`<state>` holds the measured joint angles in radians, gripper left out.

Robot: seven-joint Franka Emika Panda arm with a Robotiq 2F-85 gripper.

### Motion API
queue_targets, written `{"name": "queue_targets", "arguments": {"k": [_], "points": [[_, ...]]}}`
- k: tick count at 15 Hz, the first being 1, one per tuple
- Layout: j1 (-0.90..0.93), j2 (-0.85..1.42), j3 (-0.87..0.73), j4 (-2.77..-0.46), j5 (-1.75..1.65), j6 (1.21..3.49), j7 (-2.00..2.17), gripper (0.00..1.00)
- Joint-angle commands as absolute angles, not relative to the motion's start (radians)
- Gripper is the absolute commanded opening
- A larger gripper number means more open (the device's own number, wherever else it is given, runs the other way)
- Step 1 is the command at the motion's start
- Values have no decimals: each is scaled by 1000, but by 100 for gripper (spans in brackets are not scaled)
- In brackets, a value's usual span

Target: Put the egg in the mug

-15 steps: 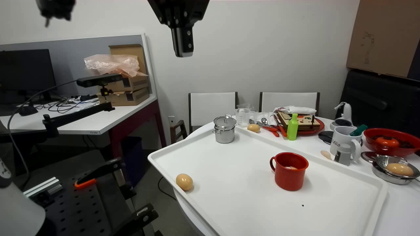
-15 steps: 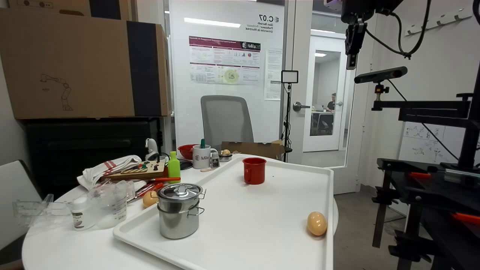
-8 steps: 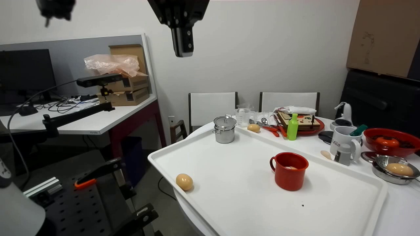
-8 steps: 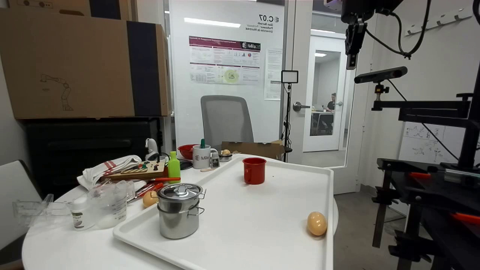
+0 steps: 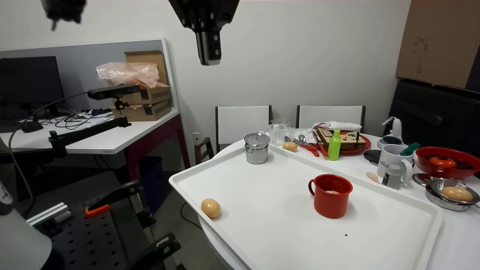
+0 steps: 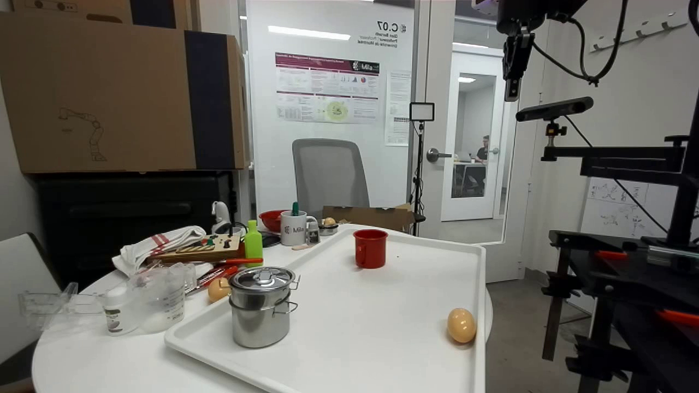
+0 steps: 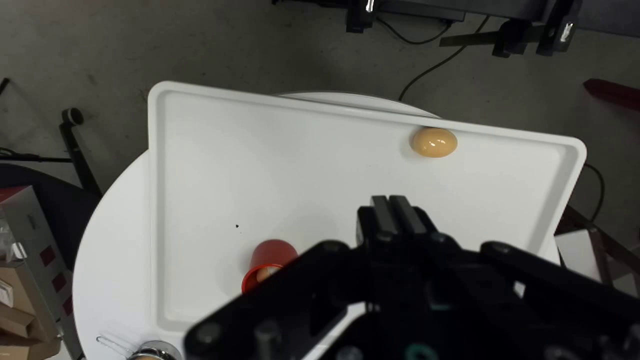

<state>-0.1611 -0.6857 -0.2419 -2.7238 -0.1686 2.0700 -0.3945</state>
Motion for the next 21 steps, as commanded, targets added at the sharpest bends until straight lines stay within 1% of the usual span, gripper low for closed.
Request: {"name": "queue_targets", "arguments": {"k": [1,17,21], "points": [[-154,-688,-242,-2711,-182,2048,-403,8],[-154,-693,-244,-2713,-180,2050,-403,8],[-155,-696,-244,-2715,-180,2054,-402,4]]}}
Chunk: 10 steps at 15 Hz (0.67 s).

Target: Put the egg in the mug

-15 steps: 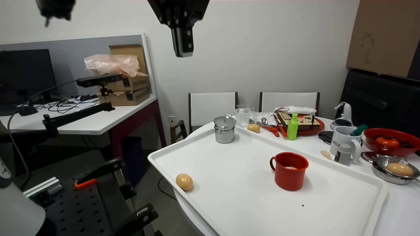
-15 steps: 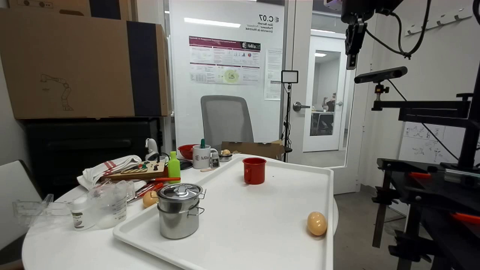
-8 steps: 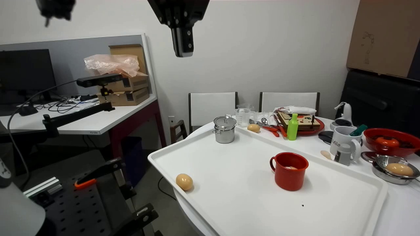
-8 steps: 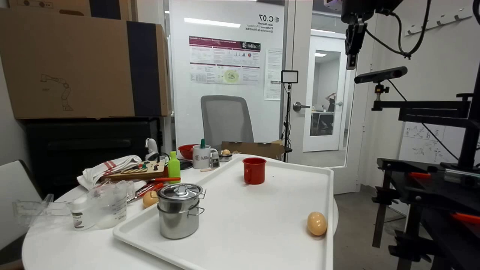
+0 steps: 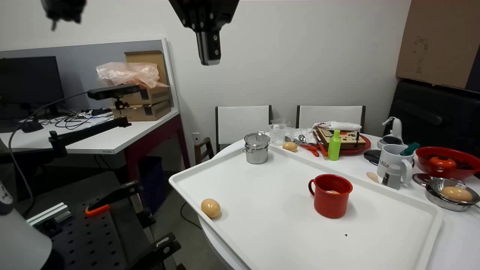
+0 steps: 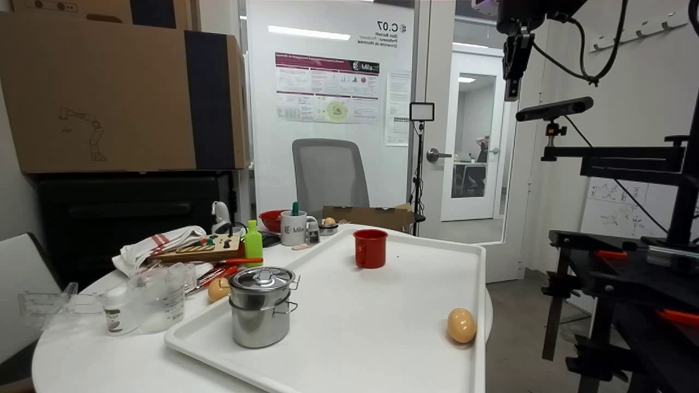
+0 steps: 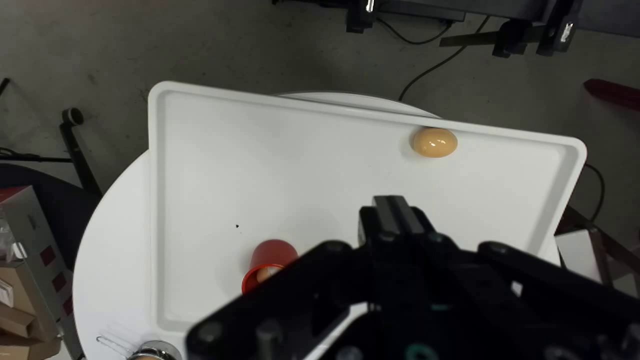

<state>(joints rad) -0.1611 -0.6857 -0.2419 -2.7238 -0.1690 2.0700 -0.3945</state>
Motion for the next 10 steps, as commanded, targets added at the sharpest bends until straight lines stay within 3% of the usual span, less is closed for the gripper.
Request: {"name": "queue_targets", "arguments": {"k": [1,10], "points": [[-155,-695,-244,-2715,-179,2053,-401,5],[-147,-693,-230,-2722,-180,2053,-394,4]]}}
